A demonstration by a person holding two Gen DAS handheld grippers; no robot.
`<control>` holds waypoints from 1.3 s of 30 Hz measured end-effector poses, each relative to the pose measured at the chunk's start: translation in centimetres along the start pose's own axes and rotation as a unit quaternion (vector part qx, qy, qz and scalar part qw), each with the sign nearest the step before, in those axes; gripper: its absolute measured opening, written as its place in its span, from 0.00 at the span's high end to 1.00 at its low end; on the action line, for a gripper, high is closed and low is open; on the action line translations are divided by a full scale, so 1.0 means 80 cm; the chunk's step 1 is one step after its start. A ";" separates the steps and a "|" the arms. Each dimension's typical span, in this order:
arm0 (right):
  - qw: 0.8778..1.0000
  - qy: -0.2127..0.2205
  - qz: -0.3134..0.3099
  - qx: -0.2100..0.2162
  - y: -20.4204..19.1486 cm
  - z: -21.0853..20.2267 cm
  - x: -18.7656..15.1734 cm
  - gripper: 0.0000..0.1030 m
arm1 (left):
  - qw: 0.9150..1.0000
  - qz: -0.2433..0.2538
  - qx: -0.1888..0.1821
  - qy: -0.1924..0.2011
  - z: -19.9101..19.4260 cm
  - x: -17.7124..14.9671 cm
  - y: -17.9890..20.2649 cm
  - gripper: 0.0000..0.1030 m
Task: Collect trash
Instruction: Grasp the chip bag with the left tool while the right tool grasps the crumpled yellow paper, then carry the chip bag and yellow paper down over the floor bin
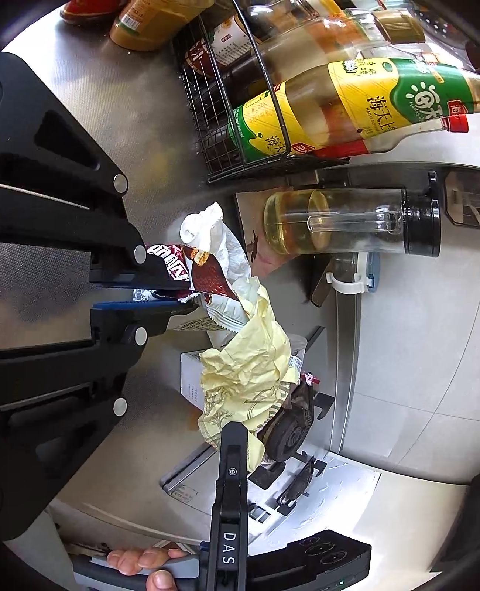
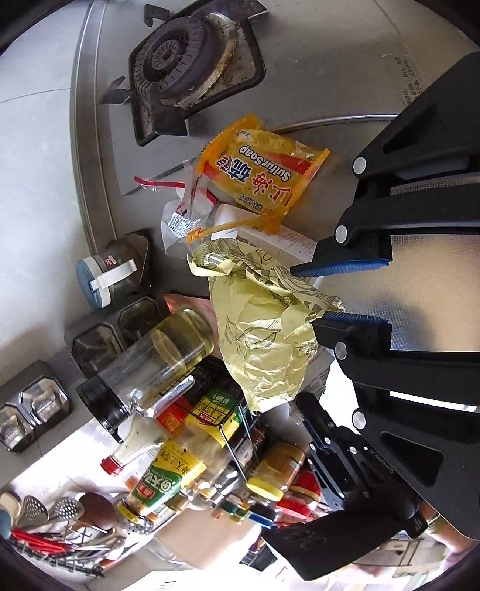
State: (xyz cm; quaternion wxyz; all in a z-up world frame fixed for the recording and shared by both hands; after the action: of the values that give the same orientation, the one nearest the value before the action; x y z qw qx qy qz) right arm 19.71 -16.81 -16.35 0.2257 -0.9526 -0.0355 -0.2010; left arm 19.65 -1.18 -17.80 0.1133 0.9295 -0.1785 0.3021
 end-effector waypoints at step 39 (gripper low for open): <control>0.992 -0.081 -0.093 0.000 0.038 -0.137 -0.304 0.86 | 0.993 -0.095 0.011 -0.065 -0.160 -0.284 0.172 0.97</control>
State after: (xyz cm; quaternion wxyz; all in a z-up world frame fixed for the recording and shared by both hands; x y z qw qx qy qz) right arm -6.11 -23.88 -18.32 0.2022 -0.9583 -0.1422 -0.1430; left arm -9.68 -3.64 -19.91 0.1190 0.9611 -0.0932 0.2310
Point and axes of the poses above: each gripper's, at about its wrist camera, not at the fingertips, and z roughly the way its jaws point, y to its right, x to its top, the point moved 5 cm from there along z, roughly the way its jaws point, and after that the axes turned 11 degrees about -y, right-handed, at the moved point
